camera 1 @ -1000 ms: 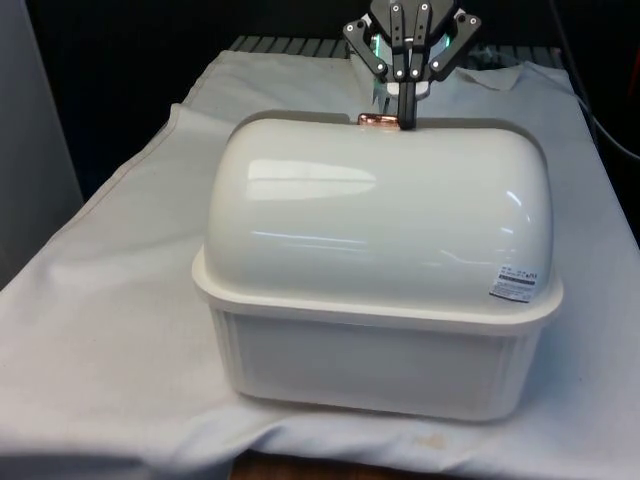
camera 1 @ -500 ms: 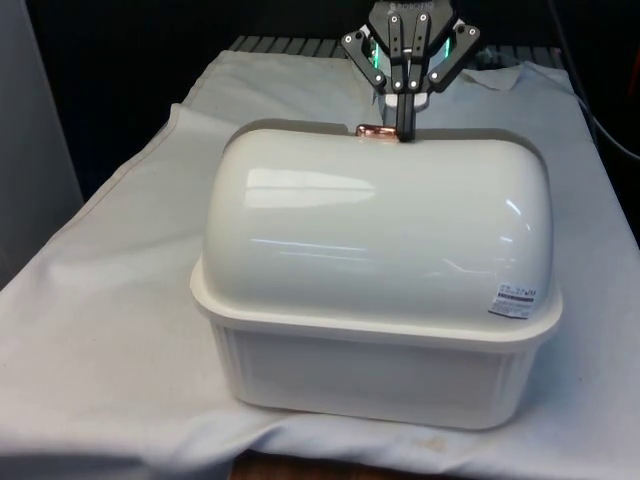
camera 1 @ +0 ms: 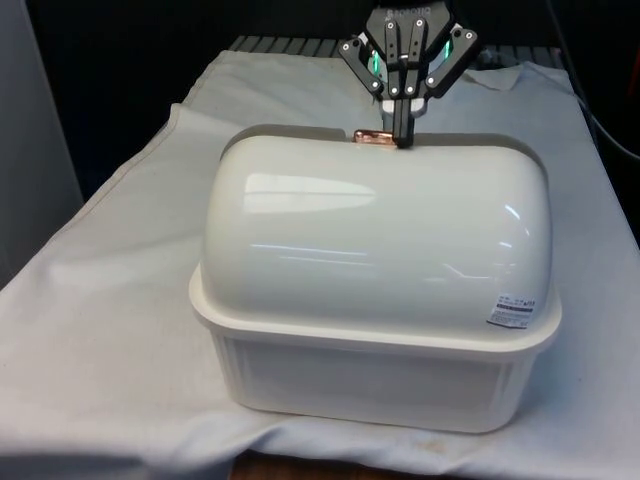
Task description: Open the lid, then close it.
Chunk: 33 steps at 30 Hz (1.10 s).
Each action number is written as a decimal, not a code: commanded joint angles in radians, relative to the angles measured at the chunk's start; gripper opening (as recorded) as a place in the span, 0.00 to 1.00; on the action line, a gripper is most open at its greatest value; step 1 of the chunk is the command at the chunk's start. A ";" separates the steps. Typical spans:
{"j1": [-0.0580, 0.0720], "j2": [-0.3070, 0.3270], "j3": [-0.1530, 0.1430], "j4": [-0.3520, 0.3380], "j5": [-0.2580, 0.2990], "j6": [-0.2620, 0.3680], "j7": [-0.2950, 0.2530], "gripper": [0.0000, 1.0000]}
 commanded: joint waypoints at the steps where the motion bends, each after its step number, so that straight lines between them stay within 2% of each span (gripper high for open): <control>1: 0.005 0.005 -0.014 0.001 -0.002 0.006 0.014 0.00; 6: 0.007 -0.005 -0.018 0.007 -0.005 0.003 0.029 0.00; 7: -0.001 -0.002 -0.003 0.009 0.000 0.000 0.018 0.00; 8: 0.007 -0.006 -0.019 0.006 -0.005 0.005 0.032 0.00; 14: 0.009 -0.025 -0.022 -0.017 -0.006 0.014 0.046 0.00; 15: -0.001 -0.014 -0.004 0.001 0.000 0.000 0.030 0.00; 16: 0.009 -0.029 -0.023 -0.023 -0.007 0.015 0.048 0.00; 21: 0.015 -0.051 -0.025 -0.072 -0.009 0.033 0.061 0.00; 23: 0.016 -0.056 -0.026 -0.087 -0.010 0.040 0.066 0.00; 24: 0.001 -0.057 -0.002 -0.076 0.000 0.024 0.047 0.00; 25: 0.017 -0.058 -0.026 -0.095 -0.010 0.043 0.068 0.00; 33: 0.014 -0.087 -0.021 -0.149 -0.009 0.052 0.080 0.00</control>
